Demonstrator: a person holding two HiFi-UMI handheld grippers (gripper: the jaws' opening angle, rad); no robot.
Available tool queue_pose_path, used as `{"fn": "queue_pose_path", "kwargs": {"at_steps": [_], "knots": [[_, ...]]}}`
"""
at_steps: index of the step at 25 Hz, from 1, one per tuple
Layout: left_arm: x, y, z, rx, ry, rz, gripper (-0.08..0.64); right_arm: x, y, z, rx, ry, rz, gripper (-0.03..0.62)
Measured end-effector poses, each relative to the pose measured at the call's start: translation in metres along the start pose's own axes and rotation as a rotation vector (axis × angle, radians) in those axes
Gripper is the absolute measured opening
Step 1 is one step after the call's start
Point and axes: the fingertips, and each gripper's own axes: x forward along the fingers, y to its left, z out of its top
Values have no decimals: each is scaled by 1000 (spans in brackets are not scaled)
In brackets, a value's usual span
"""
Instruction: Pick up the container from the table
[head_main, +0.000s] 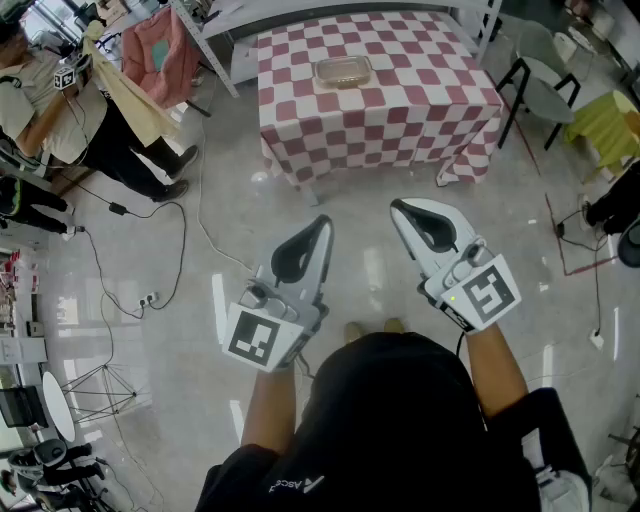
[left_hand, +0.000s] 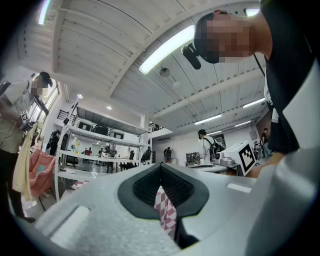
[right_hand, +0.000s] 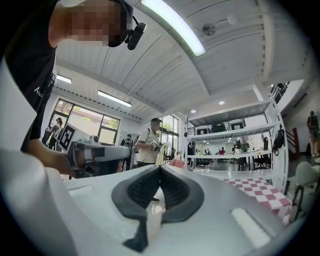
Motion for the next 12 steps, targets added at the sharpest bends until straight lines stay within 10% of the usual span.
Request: {"fn": "queue_pose_path", "kwargs": {"at_steps": [12], "knots": [[-4, 36, -10, -24, -5, -6, 11, 31, 1, -7, 13, 8, -25, 3]]}}
